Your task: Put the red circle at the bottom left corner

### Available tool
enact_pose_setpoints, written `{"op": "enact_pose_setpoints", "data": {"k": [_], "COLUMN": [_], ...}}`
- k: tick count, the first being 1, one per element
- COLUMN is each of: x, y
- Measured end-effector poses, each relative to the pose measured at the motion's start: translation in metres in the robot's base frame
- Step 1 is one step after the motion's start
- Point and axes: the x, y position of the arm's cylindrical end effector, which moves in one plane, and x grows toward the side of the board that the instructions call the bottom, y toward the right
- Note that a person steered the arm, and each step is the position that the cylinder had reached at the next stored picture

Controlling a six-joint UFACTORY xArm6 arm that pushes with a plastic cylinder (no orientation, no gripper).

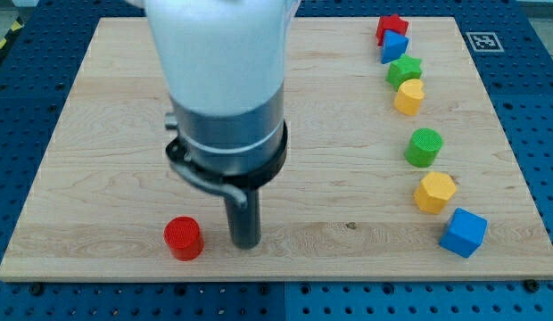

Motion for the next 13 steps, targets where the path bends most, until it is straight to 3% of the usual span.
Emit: {"op": "enact_pose_setpoints", "data": {"k": [1, 7, 8, 10, 13], "x": [0.023, 0.022, 0.023, 0.022, -0.016], "y": [-0.012, -0.101, -0.095, -0.016, -0.011]}}
